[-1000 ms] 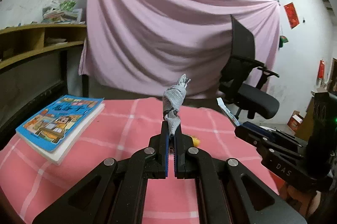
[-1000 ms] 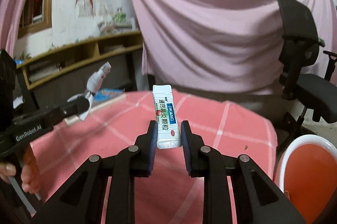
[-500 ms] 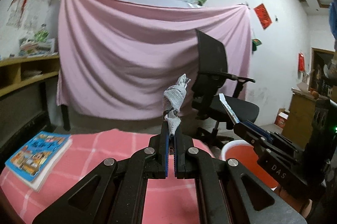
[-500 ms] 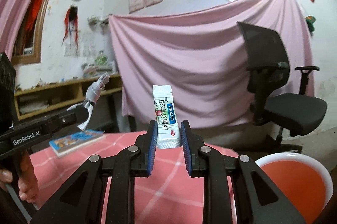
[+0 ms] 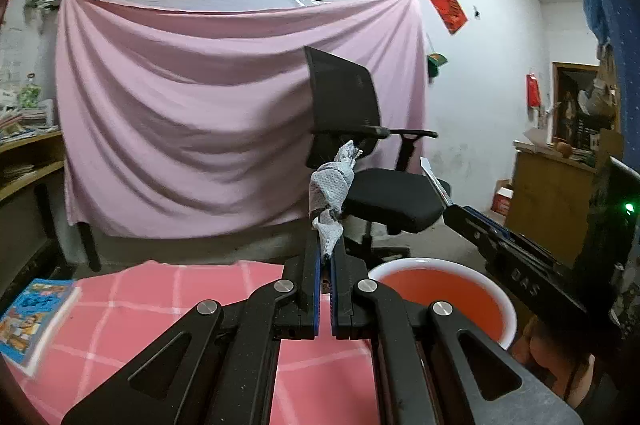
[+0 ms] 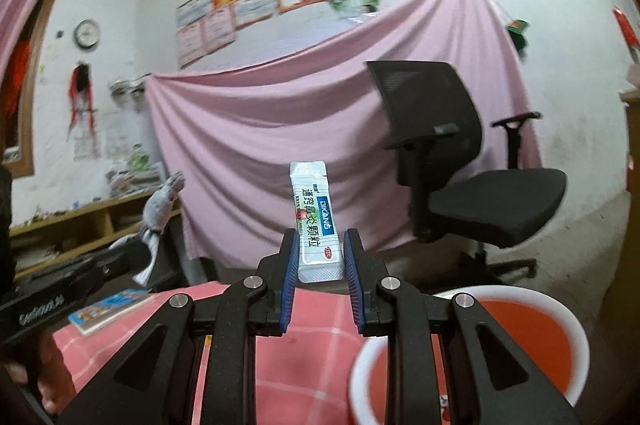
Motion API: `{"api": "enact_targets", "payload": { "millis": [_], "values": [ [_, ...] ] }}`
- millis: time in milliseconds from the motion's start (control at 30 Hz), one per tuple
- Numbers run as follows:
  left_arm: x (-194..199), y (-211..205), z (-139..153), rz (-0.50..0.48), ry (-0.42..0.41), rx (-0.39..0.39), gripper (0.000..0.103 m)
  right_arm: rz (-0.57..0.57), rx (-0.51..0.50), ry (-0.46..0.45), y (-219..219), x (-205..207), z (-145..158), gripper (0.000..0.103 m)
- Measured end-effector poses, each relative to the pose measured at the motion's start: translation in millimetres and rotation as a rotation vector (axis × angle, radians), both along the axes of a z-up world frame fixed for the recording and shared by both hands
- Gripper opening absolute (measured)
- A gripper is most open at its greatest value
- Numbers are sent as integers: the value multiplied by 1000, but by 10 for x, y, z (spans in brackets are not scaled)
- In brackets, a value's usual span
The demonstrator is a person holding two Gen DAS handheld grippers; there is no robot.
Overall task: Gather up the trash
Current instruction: 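Carry the grey foil and white sachet over the bucket with both tools, then open both tools over the bucket to drop the foil and sachet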
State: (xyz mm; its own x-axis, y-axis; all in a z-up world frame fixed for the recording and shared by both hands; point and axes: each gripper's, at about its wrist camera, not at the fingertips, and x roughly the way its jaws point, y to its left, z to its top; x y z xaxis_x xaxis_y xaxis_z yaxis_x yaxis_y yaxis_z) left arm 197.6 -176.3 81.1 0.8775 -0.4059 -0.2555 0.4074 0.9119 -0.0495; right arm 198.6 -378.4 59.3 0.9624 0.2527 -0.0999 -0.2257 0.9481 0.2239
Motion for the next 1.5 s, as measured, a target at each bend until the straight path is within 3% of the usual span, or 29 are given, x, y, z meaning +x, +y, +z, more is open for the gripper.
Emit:
{"api": "enact_targets", "payload": {
  "millis": [333, 800, 1167, 1267, 1333, 1367, 1500],
  "values": [
    [181, -491, -105, -65, 47, 20, 2, -118, 104, 90, -470, 106, -87, 21],
    [626, -1003, -412, -115, 265, 63, 2, -183, 220, 280, -918, 316, -365, 22],
    [759, -1203, -655, -140, 419, 87, 4, -202, 264, 394, -1052, 400, -527, 22],
    [775, -1215, -692, -139, 439, 86, 10, -204, 274, 401, -1072, 390, -541, 23],
    [776, -1200, -699, -142, 442, 77, 26, -202, 273, 402, -1074, 391, -547, 23],
    [774, -1184, -698, -144, 441, 66, 28, -202, 272, 403, -1075, 387, -549, 23],
    [781, -1136, -667, -130, 437, 53, 29, -202, 272, 407, -1069, 402, -545, 23]
  ]
}}
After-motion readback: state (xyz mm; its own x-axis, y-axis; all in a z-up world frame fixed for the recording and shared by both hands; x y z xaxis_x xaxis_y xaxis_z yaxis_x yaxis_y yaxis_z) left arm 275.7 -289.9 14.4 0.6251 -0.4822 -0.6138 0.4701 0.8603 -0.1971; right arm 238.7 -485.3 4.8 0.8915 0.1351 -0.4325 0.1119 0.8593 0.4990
